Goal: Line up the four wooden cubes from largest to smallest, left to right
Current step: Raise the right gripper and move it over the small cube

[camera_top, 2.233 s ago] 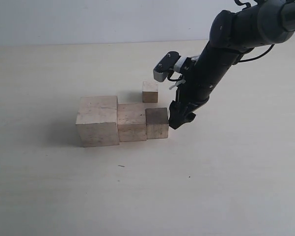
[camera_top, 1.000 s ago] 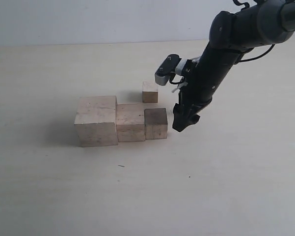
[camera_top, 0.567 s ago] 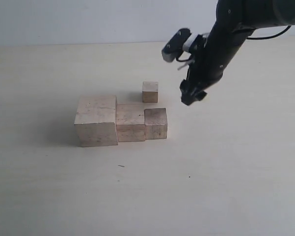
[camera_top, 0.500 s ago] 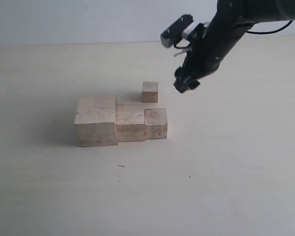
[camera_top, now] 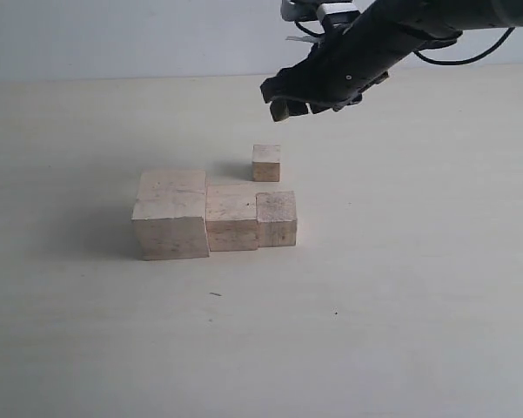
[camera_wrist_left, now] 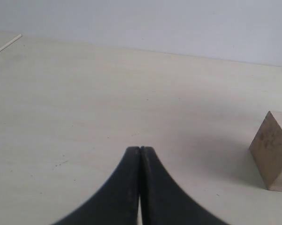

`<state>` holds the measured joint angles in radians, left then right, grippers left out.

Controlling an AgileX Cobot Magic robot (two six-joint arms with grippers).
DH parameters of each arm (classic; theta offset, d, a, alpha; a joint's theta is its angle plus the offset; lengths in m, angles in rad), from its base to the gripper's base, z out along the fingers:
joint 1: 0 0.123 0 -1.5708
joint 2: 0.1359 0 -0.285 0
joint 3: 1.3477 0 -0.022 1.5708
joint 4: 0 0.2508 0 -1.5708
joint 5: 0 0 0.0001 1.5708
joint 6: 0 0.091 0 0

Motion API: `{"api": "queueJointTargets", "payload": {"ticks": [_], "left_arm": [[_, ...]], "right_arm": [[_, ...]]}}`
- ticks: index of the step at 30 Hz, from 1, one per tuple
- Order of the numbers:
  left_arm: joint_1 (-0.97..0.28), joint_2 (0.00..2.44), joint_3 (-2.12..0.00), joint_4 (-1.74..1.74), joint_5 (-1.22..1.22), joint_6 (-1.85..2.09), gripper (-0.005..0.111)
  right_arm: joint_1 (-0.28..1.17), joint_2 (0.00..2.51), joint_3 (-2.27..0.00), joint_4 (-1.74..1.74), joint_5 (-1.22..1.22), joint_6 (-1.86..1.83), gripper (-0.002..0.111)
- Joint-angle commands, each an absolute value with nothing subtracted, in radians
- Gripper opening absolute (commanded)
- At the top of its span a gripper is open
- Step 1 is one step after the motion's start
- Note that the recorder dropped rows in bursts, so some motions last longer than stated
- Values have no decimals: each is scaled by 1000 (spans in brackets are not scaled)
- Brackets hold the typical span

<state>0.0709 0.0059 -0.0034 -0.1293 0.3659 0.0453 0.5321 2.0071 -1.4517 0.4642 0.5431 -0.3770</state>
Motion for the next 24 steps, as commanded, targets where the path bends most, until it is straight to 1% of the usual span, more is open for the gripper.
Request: {"api": "queueJointTargets", "payload": {"ticks": [1,2,5,10,18,24], "left_arm": [[66,0,0,-130,357,44,0],[66,0,0,-130,357,44,0],[66,0,0,-130,357,44,0],[66,0,0,-130,357,44,0],[66,0,0,-130,357,44,0],[66,0,0,-130,357,44,0]], "right_arm": [[599,2007,-1456,474,526,-375,58],[616,2009,-1458,470,523,-375,58],[640,2039,-1462,467,506,-328,64],[640,2093,-1464,467,446,-165,74],[640,2164,-1499,450,416,-123,74],[640,2178,-1546,274,419,69,72]]}}
